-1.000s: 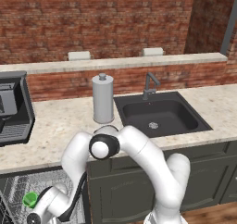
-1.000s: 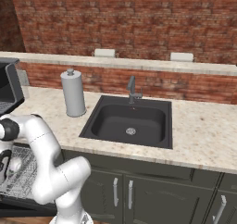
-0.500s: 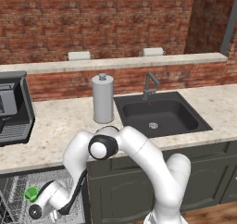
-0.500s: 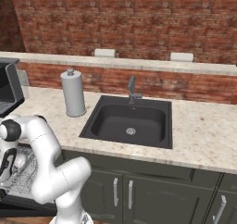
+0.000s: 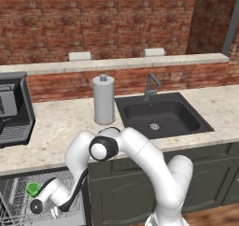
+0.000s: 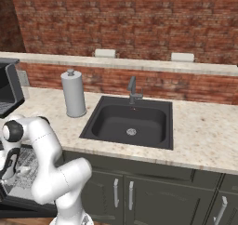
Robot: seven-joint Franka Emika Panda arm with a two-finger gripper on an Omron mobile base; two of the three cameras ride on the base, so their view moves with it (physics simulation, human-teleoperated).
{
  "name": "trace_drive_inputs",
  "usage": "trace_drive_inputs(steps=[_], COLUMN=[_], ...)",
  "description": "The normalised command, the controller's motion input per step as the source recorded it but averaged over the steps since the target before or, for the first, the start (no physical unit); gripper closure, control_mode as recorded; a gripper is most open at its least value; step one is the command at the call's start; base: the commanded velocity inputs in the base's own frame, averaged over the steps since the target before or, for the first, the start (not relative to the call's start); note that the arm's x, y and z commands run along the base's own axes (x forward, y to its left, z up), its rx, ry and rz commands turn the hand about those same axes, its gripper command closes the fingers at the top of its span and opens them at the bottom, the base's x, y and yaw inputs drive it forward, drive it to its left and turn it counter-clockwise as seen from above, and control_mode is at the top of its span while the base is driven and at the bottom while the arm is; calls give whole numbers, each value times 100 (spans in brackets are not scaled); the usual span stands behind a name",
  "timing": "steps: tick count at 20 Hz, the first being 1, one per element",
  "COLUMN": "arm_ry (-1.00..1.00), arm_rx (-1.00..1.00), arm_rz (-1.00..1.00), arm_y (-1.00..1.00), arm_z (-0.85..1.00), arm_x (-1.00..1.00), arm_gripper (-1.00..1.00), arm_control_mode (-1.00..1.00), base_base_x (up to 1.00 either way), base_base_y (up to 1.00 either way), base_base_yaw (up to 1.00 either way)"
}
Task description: Pick up the cup and bowl from the counter, place them in the dishwasher, and close the dishwasher door.
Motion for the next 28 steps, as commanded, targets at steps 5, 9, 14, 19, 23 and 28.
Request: trace_drive_inputs(steps=[5, 9, 14, 19, 23, 28], arm_ry=[-2, -6, -5, -3, -3, -1], arm_rx=[-8, -10, -4, 0, 2, 6], arm_rz=[0, 0, 0, 0, 0, 0], arm_y=[10, 14, 11, 6, 0, 0], arm_z=[16, 33, 26, 20, 22, 16], arm_x=[-10, -20, -21, -32, -38, -30], arm_gripper=[-100, -100, -100, -100, -100, -100], arm_control_mode=[-100, -100, -100, -100, -100, -100], base_base_x=[0, 0, 0, 0, 0, 0], base_base_y=[0, 0, 0, 0, 0, 0], base_base_yaw=[0, 0, 0, 0, 0, 0])
